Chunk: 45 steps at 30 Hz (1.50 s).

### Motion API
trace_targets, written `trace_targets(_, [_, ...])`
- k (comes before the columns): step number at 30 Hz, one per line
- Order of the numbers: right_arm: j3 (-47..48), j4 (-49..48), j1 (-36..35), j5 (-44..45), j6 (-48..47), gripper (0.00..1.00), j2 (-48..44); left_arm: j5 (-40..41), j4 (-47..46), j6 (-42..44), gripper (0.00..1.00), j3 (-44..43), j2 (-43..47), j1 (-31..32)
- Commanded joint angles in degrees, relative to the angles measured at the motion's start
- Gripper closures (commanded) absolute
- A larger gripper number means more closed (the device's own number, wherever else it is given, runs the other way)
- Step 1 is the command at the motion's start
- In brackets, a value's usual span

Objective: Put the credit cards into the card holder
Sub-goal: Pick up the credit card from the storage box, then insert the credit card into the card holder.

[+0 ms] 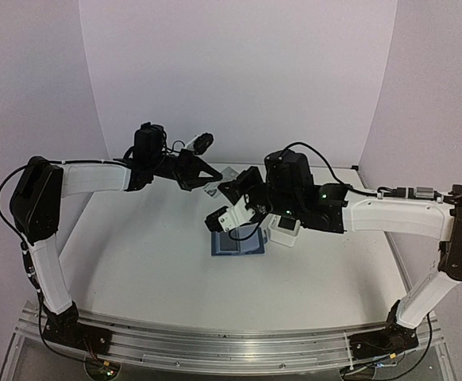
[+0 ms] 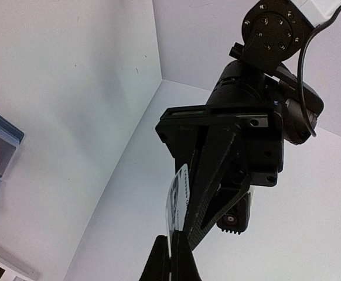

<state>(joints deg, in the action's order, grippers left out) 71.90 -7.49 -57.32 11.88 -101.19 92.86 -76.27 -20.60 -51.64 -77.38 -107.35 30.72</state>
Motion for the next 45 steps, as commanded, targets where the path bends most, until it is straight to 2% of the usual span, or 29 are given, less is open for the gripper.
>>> trace_targets(1, [1.7, 0.6, -0.5, -0.7, -0.9, 1.00, 0.3, -2.3, -7.2, -3.5, 1.00, -1.1, 0.3, -0.1])
trace_targets(4, [1.6, 0.4, -0.4, 0.2, -0.8, 1.00, 0.5, -4.1, -14.5, -6.8, 1.00, 0.2, 0.5, -0.1])
trace_targets(9, [1.0, 0.1, -0.4, 1.6, 1.1, 1.00, 0.5, -5.0, -20.6, -9.6, 1.00, 2.3, 0.8, -0.6])
trace_targets(10, [1.1, 0.1, -0.4, 1.9, 2.6, 0.97, 0.7, -5.0, -21.2, -9.6, 1.00, 2.5, 0.9, -0.7])
trace_targets(12, [1.4, -0.5, -0.3, 4.3, 5.7, 0.74, 1.6, -3.7, -21.5, -10.6, 1.00, 3.0, 1.1, -1.1])
trace_targets(13, [1.4, -0.8, -0.3, 4.9, 6.4, 0.71, 1.9, -3.0, -21.5, -10.7, 1.00, 3.1, 1.1, -1.2])
trace_targets(14, [1.6, -2.2, -0.3, 7.8, 11.4, 0.59, 2.7, -1.3, -20.9, -10.8, 1.00, 3.7, 1.4, -1.9])
trace_targets(16, [2.8, -2.6, -0.1, 9.8, 23.1, 0.52, 3.1, 1.9, -18.3, -8.8, 1.00, 4.5, 2.1, -3.1])
trace_targets(17, [3.1, -2.6, -0.1, 9.6, 24.9, 0.50, 3.0, 2.9, -16.2, -7.2, 1.00, 4.4, 2.3, -3.3])
trace_targets(20, [1.9, -2.5, 0.0, 7.1, 45.6, 0.37, 0.7, 10.3, 5.4, 10.8, 1.00, 1.9, 3.7, -3.8])
trace_targets(22, [2.3, -2.1, 0.1, 9.3, 62.8, 0.24, -0.3, 16.6, 12.7, 16.8, 1.00, 2.0, 4.5, -3.9])
trace_targets(24, [2.5, -0.1, 0.6, 11.1, 76.6, 0.09, -0.7, 19.8, 13.9, 19.1, 1.00, 3.3, 4.9, -3.9])
trace_targets(25, [2.9, 1.8, 1.2, 10.2, 84.5, 0.06, -1.0, 22.4, 13.3, 18.7, 1.00, 5.1, 5.2, -3.8])
trace_targets(26, [2.6, 4.1, 2.2, 8.1, 97.5, 0.04, -1.1, 24.6, 10.6, 16.8, 1.00, 7.5, 5.4, -3.8])
trace_targets(29, [-0.5, 5.8, 5.1, 1.5, 117.2, 0.04, -1.3, 27.8, 1.1, 11.7, 1.00, 12.9, 5.3, -3.3])
trace_targets(30, [-2.9, 6.5, 7.7, -1.9, 128.5, 0.05, -1.0, 29.8, -1.6, 11.3, 1.00, 14.0, 5.2, -2.6])
trace_targets(31, [-3.9, 6.9, 8.8, -4.7, 132.5, 0.06, -0.6, 30.5, -2.3, 11.2, 1.00, 14.7, 5.1, -2.0])
trace_targets(33, [-5.7, 10.1, 11.7, -10.1, 143.3, 0.17, 1.3, 32.3, -5.1, 9.4, 1.00, 16.1, 4.6, -0.8])
trace_targets(36, [-3.8, 14.8, 12.2, -12.8, 147.8, 0.23, 6.0, 35.1, -10.8, 3.9, 1.00, 18.2, 3.4, 0.9])
trace_targets(40, [1.5, 21.0, 12.2, -12.8, 148.1, 0.27, 11.5, 38.6, -13.5, -2.2, 1.00, 19.5, 1.2, 2.7])
trace_targets(43, [4.4, 25.7, 12.2, -11.9, 148.2, 0.38, 14.7, 40.3, -13.0, -3.5, 1.00, 19.2, -0.5, 3.6])
trace_targets(45, [4.7, 27.7, 12.2, -9.5, 148.9, 0.42, 15.7, 41.4, -12.2, -4.8, 1.00, 19.3, -1.7, 3.6])
